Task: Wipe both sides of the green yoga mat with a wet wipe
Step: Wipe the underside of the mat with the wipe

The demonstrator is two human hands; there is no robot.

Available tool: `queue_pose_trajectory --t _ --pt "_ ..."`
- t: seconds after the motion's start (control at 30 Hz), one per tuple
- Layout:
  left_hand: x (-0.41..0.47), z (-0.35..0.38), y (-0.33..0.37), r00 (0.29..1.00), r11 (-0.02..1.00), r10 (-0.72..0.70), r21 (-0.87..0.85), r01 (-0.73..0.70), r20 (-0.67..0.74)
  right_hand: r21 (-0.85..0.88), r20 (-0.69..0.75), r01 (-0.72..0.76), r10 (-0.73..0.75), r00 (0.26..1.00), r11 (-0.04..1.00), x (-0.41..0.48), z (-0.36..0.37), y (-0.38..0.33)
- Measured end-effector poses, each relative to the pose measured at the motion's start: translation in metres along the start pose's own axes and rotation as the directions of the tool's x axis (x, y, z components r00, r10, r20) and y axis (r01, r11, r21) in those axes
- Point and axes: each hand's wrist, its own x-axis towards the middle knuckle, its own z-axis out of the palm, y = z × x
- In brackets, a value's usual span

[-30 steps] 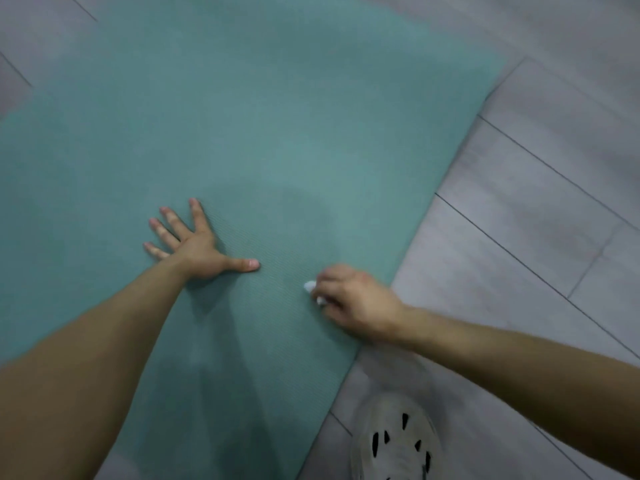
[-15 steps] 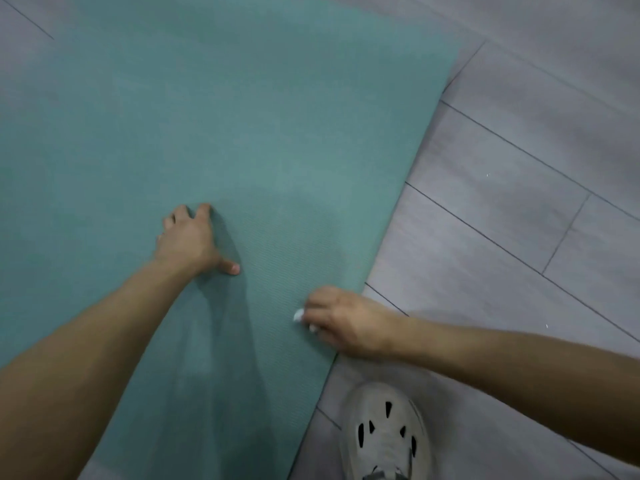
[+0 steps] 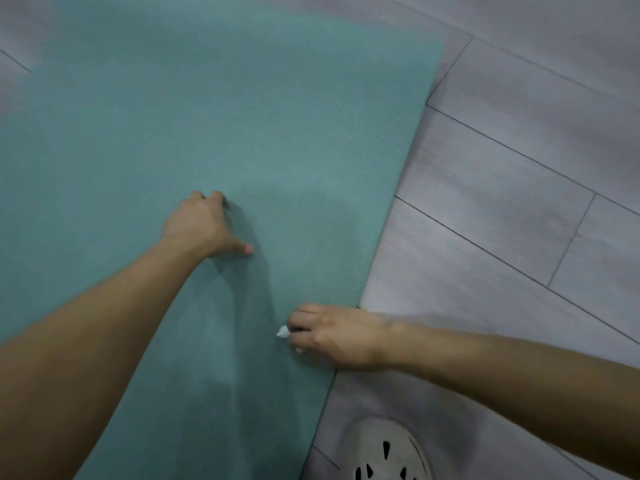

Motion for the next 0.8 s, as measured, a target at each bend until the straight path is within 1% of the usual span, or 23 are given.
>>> queue_pose_trajectory --t 0.03,0.07,0.1,0.13,0.17,0.2,0.23,0.27,0.3,0.33,0.37,0.4,0.43,0.47,0.5,0.53,0.57,0.6,0.67,0.7,0.73,0.77,0.8 --pt "0.003 -0.002 0.003 1.0 1.0 -0.005 0.004 0.005 -0.005 -0.037 -0.016 0.035 -0.035 0.999 0.999 0.003 -0.014 0.019" --pt "0.007 -0.003 0.004 1.0 1.0 -0.014 0.005 0.014 -0.008 -0.096 -0.087 -0.058 0.05 0.995 0.994 0.007 -0.034 0.05" --pt "0.01 -0.005 0.003 1.0 1.0 -0.018 0.004 0.018 -0.007 -0.13 -0.197 -0.226 0.198 0.96 0.965 0.011 -0.06 0.083" --pt "0.012 -0.006 0.001 1.0 1.0 -0.017 0.0 0.017 -0.005 -0.15 -0.358 -0.4 0.327 0.875 0.904 0.01 -0.088 0.118" --pt "0.014 -0.008 -0.001 1.0 1.0 -0.011 -0.006 0.011 -0.007 -0.14 -0.517 -0.559 0.421 0.746 0.818 0.005 -0.112 0.15" --pt "0.017 -0.01 -0.003 1.0 1.0 -0.004 -0.011 0.003 -0.014 -0.073 -0.626 -0.687 0.503 0.596 0.723 0.002 -0.129 0.17" --pt "0.02 -0.013 -0.004 1.0 1.0 0.002 -0.019 -0.003 -0.023 0.014 -0.68 -0.772 0.573 0.458 0.635 0.004 -0.133 0.174" --pt "0.024 -0.015 -0.003 0.999 0.999 0.008 -0.037 -0.01 -0.04 0.062 -0.692 -0.799 0.602 0.398 0.599 0.01 -0.121 0.168" --pt "0.028 -0.018 -0.002 0.998 0.997 0.011 -0.069 -0.015 -0.069 0.075 -0.67 -0.763 0.599 0.439 0.642 0.024 -0.105 0.144" --pt "0.033 -0.021 0.001 0.995 0.994 0.008 -0.111 -0.019 -0.101 0.067 -0.603 -0.672 0.567 0.562 0.738 0.034 -0.078 0.117" --pt "0.039 -0.023 0.005 0.993 0.988 0.003 -0.153 -0.021 -0.118 0.049 -0.491 -0.539 0.49 0.721 0.841 0.042 -0.052 0.086" --pt "0.045 -0.025 0.013 0.995 0.983 0.003 -0.183 -0.022 -0.104 0.029 -0.343 -0.381 0.367 0.865 0.924 0.043 -0.032 0.058" --pt "0.05 -0.026 0.022 0.999 0.977 0.002 -0.211 -0.013 -0.055 0.011 -0.2 -0.239 0.236 0.951 0.971 0.041 -0.022 0.041" --pt "0.054 -0.025 0.032 1.0 0.973 -0.002 -0.232 0.006 0.017 -0.018 -0.102 -0.109 0.107 0.989 0.994 0.036 -0.027 0.042" --pt "0.056 -0.022 0.043 0.995 0.971 -0.009 -0.238 0.031 0.095 -0.077 -0.081 -0.036 0.029 0.996 0.996 0.03 -0.042 0.06" --pt "0.058 -0.018 0.053 0.986 0.974 -0.017 -0.218 0.054 0.167 -0.155 -0.147 -0.057 0.034 0.989 0.986 0.026 -0.062 0.089" --pt "0.058 -0.014 0.059 0.975 0.979 -0.027 -0.189 0.07 0.219 -0.217 -0.27 -0.164 0.103 0.957 0.962 0.023 -0.087 0.12" --pt "0.059 -0.011 0.064 0.967 0.983 -0.039 -0.165 0.082 0.252 -0.24 -0.417 -0.338 0.218 0.883 0.91 0.018 -0.115 0.154" --pt "0.062 -0.008 0.067 0.959 0.986 -0.045 -0.141 0.088 0.281 -0.149 -0.62 -0.684 0.471 0.627 0.714 0.005 -0.164 0.205" --pt "0.063 -0.008 0.066 0.955 0.986 -0.044 -0.141 0.089 0.293 -0.067 -0.666 -0.768 0.545 0.51 0.637 0.005 -0.172 0.214" --pt "0.064 -0.009 0.064 0.954 0.986 -0.042 -0.145 0.088 0.298 -0.013 -0.684 -0.796 0.575 0.449 0.606 0.008 -0.169 0.212" --pt "0.065 -0.01 0.064 0.952 0.986 -0.039 -0.141 0.085 0.302 0.009 -0.688 -0.788 0.576 0.442 0.615 0.014 -0.158 0.198" --pt "0.065 -0.009 0.065 0.952 0.988 -0.035 -0.13 0.078 0.305 0.013 -0.685 -0.751 0.553 0.474 0.66 0.019 -0.142 0.178"
